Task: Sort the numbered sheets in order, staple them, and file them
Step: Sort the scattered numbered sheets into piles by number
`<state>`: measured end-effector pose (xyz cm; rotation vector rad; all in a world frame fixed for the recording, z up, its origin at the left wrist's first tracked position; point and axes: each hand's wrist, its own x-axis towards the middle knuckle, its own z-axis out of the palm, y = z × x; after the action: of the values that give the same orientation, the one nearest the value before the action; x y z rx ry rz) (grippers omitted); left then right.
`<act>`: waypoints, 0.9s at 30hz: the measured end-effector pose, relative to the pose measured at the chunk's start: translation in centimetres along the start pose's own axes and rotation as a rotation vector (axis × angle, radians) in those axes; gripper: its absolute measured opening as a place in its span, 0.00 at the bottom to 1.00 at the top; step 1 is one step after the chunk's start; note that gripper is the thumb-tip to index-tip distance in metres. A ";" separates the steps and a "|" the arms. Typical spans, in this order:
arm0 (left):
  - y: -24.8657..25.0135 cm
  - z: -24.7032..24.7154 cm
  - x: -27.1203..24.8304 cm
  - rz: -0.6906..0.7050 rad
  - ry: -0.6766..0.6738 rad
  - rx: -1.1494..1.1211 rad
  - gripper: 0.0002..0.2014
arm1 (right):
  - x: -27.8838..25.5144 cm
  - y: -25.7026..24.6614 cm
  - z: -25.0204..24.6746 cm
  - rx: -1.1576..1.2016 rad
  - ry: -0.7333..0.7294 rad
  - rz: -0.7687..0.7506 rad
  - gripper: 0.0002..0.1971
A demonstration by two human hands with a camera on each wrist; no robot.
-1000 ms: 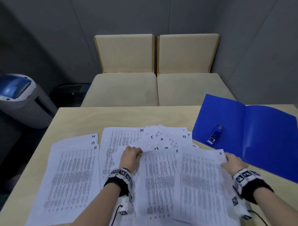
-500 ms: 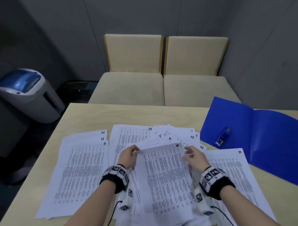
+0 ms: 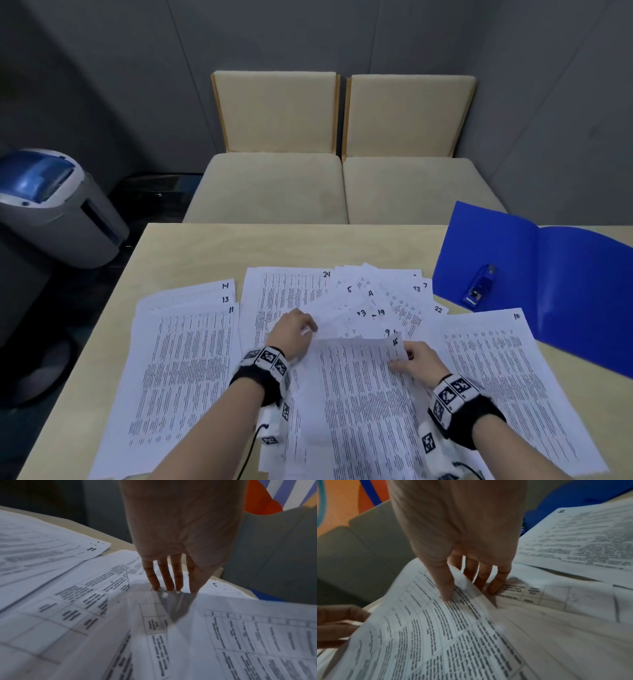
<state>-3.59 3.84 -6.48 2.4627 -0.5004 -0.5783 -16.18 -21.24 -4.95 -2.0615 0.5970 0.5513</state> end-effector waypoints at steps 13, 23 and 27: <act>-9.1 -11.3 1.4 -0.363 0.177 0.395 0.29 | 4.9 -9.4 -3.6 -0.110 0.321 -0.016 0.10; -15.9 -14.7 2.8 -0.403 -0.069 0.687 0.42 | 10.0 -15.6 -2.0 0.511 0.563 0.114 0.12; -16.7 -15.8 2.7 -0.311 -0.112 0.610 0.29 | 10.9 -17.7 0.1 0.749 0.599 0.110 0.10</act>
<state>10.30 22.31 -5.27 3.1367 -0.3742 -0.7802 2.97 -14.70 -0.09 -1.4468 1.0745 -0.2437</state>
